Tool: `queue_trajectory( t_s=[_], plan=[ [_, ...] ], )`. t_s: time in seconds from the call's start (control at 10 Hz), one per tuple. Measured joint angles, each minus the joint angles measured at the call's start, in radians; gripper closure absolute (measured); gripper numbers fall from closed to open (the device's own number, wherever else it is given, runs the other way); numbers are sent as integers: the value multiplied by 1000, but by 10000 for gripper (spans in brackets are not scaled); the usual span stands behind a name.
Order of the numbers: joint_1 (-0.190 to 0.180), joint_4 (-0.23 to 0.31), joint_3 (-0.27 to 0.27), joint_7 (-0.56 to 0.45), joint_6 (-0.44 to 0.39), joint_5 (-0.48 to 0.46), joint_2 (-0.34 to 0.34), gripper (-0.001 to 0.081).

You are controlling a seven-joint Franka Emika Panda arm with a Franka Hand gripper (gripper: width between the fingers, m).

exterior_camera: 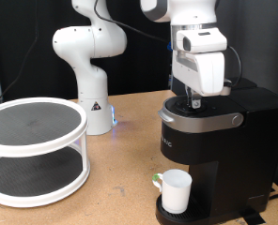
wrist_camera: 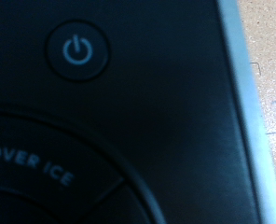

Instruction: Make a cup of coffee with the keurig machine

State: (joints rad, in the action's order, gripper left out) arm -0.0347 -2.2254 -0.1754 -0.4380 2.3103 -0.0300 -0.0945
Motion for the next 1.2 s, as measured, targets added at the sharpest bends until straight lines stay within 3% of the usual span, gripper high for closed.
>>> queue_trajectory(
  t_s=[0.6, 1.2],
  plan=[
    [0, -9, -5, 20, 4, 20, -1, 805],
    [6, 74, 2, 57, -212, 8, 36, 805]
  ],
)
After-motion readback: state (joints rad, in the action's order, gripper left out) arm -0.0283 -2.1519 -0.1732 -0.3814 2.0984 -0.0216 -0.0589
